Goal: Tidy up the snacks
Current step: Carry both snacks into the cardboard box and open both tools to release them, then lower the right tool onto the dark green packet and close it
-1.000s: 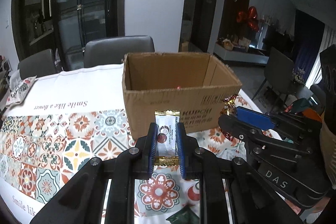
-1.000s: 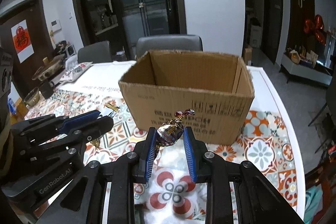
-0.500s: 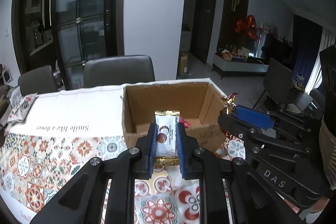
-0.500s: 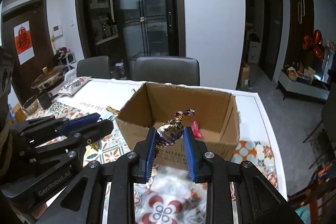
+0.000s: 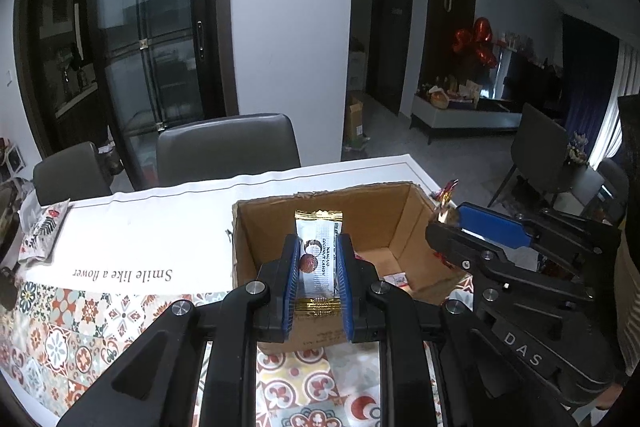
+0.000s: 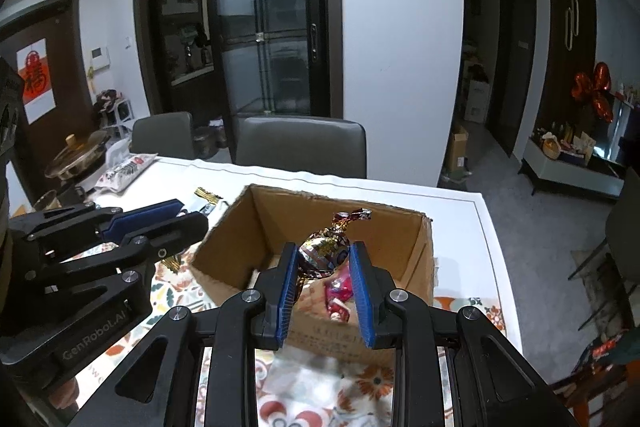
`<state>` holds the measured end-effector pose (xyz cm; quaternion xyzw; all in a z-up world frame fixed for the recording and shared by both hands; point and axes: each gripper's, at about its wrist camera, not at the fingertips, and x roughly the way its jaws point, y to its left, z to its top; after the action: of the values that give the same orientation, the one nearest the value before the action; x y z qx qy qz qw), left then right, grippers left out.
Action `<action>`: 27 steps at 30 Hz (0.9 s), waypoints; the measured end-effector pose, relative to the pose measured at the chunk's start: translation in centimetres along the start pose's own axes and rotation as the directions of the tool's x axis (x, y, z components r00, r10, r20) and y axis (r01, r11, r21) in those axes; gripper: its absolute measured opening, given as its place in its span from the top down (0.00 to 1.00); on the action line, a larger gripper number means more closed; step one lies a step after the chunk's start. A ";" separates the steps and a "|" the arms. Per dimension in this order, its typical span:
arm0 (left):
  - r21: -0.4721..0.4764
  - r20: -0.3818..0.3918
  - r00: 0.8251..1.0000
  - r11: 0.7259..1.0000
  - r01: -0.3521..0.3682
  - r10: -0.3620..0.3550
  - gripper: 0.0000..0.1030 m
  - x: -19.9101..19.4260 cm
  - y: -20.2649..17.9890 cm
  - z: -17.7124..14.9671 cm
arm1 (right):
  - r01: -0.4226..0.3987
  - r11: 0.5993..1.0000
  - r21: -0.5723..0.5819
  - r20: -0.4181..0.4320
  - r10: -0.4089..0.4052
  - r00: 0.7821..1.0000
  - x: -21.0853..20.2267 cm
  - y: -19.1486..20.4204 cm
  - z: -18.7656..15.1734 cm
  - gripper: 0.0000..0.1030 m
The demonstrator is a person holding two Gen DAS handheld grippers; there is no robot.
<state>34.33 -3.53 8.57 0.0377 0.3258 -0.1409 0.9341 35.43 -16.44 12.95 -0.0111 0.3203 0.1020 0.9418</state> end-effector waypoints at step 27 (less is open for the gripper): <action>-0.027 -0.002 0.989 0.988 -0.149 0.149 0.43 -1.9 -1.4 -2.9 | 0.017 0.999 0.028 -0.005 -0.017 1.000 -1.7 -1.6 -3.2 0.50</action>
<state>30.78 -3.93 7.55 0.0491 0.3237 -0.0661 0.9426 32.51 -18.60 11.41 -0.0007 0.3240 0.0896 0.9418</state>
